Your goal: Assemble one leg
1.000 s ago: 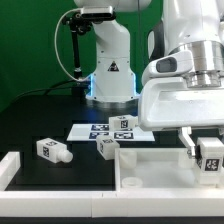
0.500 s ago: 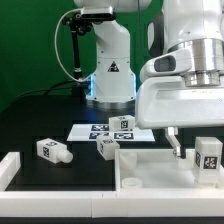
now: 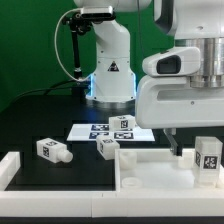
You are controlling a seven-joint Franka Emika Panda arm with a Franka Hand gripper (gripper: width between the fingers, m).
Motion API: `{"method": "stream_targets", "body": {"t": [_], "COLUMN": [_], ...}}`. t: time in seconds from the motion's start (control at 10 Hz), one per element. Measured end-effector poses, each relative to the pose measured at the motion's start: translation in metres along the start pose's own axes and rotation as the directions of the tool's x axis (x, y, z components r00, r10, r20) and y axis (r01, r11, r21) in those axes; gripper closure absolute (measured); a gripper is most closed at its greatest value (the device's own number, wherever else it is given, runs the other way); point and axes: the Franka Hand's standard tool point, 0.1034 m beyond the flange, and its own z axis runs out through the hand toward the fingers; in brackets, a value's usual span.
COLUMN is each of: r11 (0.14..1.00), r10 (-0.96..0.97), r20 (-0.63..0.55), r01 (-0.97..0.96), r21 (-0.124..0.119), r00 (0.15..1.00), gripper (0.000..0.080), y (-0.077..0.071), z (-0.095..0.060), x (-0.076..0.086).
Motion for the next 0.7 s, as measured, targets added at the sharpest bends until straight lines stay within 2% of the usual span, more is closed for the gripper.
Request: {"method": "stream_targets", "body": {"t": [0.1,0.2,0.3,0.4,0.5,0.7], "r11": [1.000,1.000,1.000,0.997,0.986,0.944], "r10": [0.005,0.020,0.020,0.078,0.167,0.331], "r20": [-0.009,-0.009,-0.008,-0.008,-0.008,-0.020], "r01": [-0.005,-0.020,-0.020,-0.078,-0.167,-0.331], "r21": [0.000,0.000,0.000,0.002,0.004,0.010], "r00": [1.000,1.000,1.000,0.997,0.986,0.943], "gripper": [0.0151,0.0232,0.0427,0.0427,0.0512,0.0512], "y": [-0.0006,-0.0004,-0.0003,-0.0008,-0.0011,-0.0020], "z": [0.0006,0.0006,0.0007,0.0007,0.0009,0.0021], "x": [0.0010,0.0011,0.0010,0.0010,0.0009,0.0012]}}
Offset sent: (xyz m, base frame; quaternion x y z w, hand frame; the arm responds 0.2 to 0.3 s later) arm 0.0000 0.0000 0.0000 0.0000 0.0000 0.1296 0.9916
